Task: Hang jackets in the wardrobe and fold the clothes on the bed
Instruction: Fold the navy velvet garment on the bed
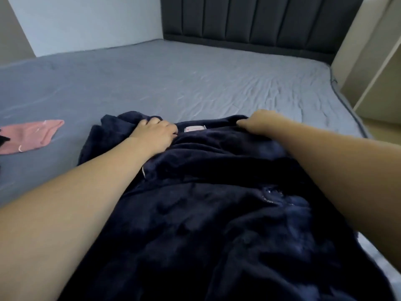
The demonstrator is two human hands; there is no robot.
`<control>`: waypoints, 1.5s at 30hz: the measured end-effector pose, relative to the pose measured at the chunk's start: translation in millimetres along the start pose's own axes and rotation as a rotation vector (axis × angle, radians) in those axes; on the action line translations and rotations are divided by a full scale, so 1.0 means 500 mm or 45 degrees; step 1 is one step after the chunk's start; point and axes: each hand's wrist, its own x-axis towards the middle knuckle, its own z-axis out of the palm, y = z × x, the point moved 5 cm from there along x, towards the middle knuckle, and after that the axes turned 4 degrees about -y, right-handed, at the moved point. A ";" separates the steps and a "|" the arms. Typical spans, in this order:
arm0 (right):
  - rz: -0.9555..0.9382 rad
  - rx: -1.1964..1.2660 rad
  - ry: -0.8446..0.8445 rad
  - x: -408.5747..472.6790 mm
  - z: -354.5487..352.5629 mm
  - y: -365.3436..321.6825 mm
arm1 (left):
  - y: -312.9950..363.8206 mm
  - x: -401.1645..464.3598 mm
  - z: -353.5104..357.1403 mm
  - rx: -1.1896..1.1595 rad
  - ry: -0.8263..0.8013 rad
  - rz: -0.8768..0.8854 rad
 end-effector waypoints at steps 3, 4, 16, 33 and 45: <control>-0.022 -0.029 -0.278 0.017 0.042 -0.008 | -0.006 0.005 0.035 -0.010 -0.147 -0.139; -0.035 0.032 -0.277 0.029 0.048 -0.015 | -0.007 0.004 0.036 -0.004 -0.136 -0.149; -0.237 -0.096 0.072 0.045 0.092 -0.034 | -0.048 -0.038 0.007 -0.214 0.600 -0.178; 0.129 0.525 0.254 -0.246 0.190 0.147 | 0.123 -0.256 0.020 0.159 -0.102 -0.025; 0.234 1.598 -0.703 -0.679 0.174 0.170 | 0.236 -0.541 -0.073 -0.481 -0.675 -0.237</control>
